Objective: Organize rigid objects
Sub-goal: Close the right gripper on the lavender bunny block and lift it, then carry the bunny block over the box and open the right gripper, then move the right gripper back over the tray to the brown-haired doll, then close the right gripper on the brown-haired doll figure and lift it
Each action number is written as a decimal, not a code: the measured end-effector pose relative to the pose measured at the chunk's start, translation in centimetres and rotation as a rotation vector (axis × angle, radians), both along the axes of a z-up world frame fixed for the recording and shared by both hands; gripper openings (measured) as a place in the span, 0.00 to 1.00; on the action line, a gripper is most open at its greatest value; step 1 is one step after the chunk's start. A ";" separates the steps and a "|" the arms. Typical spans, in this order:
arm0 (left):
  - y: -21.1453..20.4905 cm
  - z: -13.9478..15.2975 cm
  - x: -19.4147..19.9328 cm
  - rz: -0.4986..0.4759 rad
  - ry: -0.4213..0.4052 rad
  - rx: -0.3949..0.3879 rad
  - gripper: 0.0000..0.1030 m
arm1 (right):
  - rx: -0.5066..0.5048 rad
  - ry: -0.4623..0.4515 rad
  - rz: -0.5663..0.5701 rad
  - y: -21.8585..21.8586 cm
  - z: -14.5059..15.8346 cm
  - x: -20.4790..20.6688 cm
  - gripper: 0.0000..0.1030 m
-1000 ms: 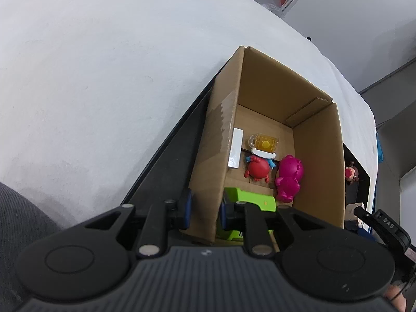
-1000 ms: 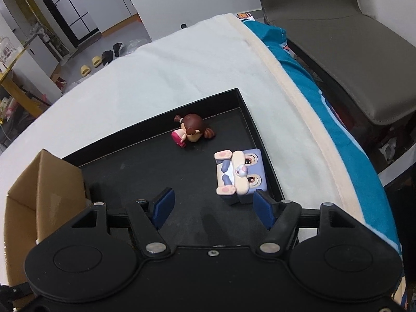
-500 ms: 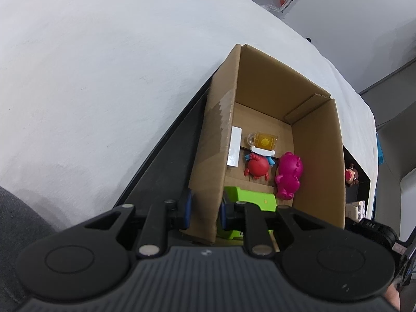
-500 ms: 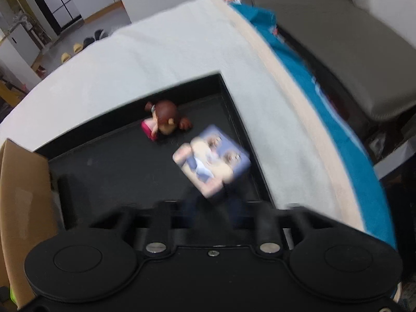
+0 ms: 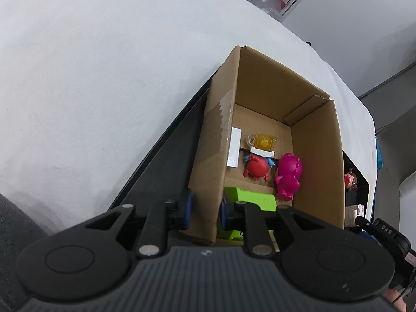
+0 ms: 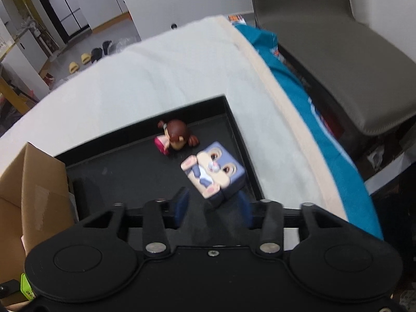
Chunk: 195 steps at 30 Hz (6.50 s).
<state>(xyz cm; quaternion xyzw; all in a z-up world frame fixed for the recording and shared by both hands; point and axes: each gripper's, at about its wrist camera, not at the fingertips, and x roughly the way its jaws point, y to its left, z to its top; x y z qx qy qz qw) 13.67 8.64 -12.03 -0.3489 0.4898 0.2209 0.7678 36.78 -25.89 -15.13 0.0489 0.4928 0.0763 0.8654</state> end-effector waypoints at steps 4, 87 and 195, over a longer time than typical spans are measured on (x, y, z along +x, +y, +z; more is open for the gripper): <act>0.0 0.0 0.0 0.001 0.001 -0.001 0.19 | -0.014 -0.005 0.016 0.2 0.0 0.8 0.53; 0.4 -1.3 2.3 -0.161 0.003 0.044 0.17 | 0.089 -0.087 0.481 17.2 7.9 -10.9 0.43; -0.2 0.1 -0.1 -0.207 0.035 0.101 0.17 | 0.111 -0.098 0.143 5.1 -1.7 2.9 0.36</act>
